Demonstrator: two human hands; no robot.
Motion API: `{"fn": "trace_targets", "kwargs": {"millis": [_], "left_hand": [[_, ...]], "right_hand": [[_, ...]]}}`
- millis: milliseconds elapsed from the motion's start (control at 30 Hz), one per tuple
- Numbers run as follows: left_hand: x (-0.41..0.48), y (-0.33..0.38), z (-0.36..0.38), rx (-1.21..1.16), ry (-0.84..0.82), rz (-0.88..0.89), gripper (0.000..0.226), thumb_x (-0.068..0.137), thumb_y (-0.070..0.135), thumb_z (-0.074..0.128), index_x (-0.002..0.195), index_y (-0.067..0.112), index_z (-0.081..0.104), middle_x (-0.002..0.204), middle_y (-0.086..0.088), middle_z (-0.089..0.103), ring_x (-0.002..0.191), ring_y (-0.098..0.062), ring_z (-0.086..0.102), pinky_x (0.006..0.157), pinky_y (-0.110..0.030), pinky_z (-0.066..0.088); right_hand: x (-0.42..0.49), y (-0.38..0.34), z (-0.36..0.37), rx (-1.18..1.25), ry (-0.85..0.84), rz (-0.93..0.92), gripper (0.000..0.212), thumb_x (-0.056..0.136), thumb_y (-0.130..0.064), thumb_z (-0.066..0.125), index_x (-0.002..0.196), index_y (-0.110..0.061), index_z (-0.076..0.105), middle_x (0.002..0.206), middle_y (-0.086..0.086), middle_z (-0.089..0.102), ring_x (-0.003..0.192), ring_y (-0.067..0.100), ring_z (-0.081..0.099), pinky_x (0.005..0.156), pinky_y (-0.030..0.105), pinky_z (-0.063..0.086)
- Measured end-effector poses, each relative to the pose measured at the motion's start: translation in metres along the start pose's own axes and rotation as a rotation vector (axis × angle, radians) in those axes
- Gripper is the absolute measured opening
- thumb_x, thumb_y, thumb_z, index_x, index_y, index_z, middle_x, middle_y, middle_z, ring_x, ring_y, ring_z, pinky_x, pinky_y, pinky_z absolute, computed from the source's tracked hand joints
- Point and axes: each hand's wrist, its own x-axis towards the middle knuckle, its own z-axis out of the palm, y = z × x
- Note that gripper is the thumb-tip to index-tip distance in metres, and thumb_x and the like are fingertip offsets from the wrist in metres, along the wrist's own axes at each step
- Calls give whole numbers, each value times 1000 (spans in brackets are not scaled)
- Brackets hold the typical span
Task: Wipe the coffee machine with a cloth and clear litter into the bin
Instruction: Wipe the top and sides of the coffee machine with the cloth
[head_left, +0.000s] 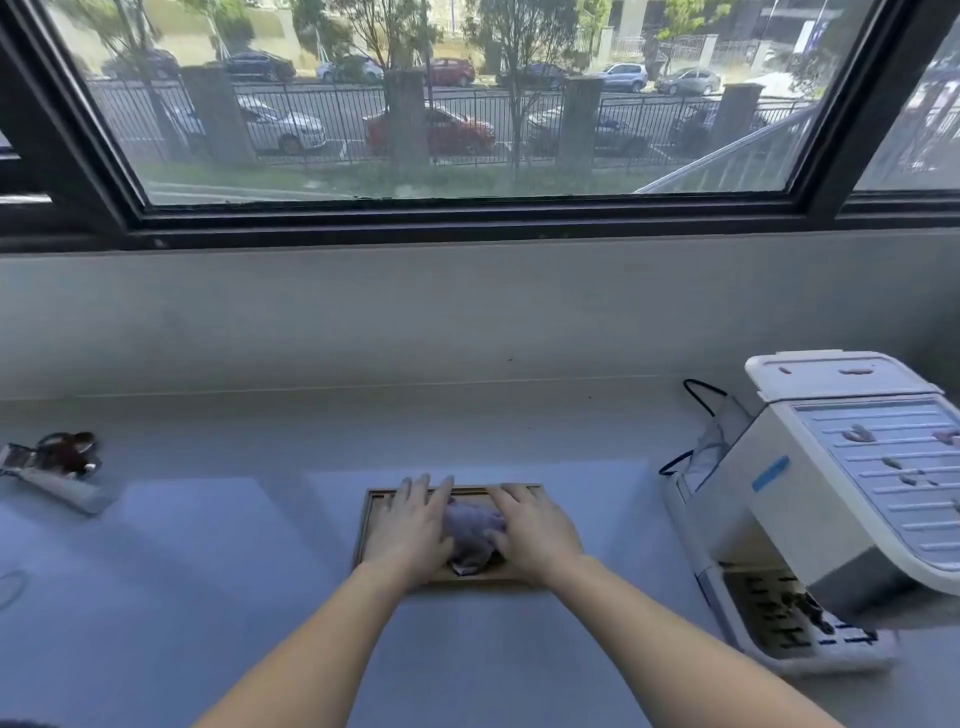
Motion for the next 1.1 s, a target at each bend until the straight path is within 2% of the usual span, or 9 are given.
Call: {"fn": "trace_targets", "kwargs": {"millis": [100,200,333,467,633,733,800,933,1100], "left_hand": [[8,-4,11,-47,-130,-9,84,89,47,58,156,36,9,166,-3,6,152,-28,7,118,-50,27],[13,-8,21,-70,-187,-32,86,85,49,60,156,39,12,167,0,7,152,-27,11,117,-49,29],[17,-14,31,-60,-169,-22,84,79,49,58,154,39,22,162,3,22,143,-25,28,111,-42,37],[20,-11,39,-25,-122,-42,78,80,43,60,151,32,30,148,1,42,131,-25,41,104,-40,40],[23,-10,36,-23,-62,-48,47,76,39,62,121,28,58,116,-1,62,108,-25,56,86,-37,45],[20,-12,30,-33,-30,-13,28,71,39,60,96,26,60,102,1,66,97,-24,58,74,-36,42],[18,-14,27,-61,-5,21,23,70,39,59,89,26,57,98,3,65,94,-23,58,71,-35,40],[13,-11,19,-212,38,66,30,70,36,62,98,24,60,101,4,62,92,-24,61,72,-38,49],[5,0,0,-234,85,105,37,75,38,64,110,25,62,107,3,61,94,-25,63,75,-40,50]], "right_hand": [[2,1,12,18,-41,21,65,91,-45,58,148,-23,36,150,1,44,132,29,41,102,38,39],[5,2,22,-12,-94,21,71,89,-51,59,149,-21,34,150,1,45,131,29,41,105,37,37],[10,4,28,-51,-92,10,73,85,-54,61,145,-20,38,145,2,49,128,29,41,104,39,39],[14,1,33,-65,-103,10,61,86,-37,63,141,-20,43,141,6,49,124,32,41,102,37,36],[23,-3,30,52,-104,55,47,85,-19,55,132,-22,51,132,8,56,119,33,45,95,39,42],[22,2,26,110,-107,57,43,83,-19,56,125,-22,54,128,6,57,119,30,46,89,36,43],[19,6,23,130,-77,51,43,80,-21,57,123,-24,55,126,3,57,118,28,47,86,35,45],[11,8,13,134,-7,53,45,78,-26,59,122,-28,56,121,-1,55,115,26,47,83,35,48],[-5,7,-4,140,83,73,41,77,-30,59,118,-32,57,118,-6,57,113,21,47,78,35,49]]}}
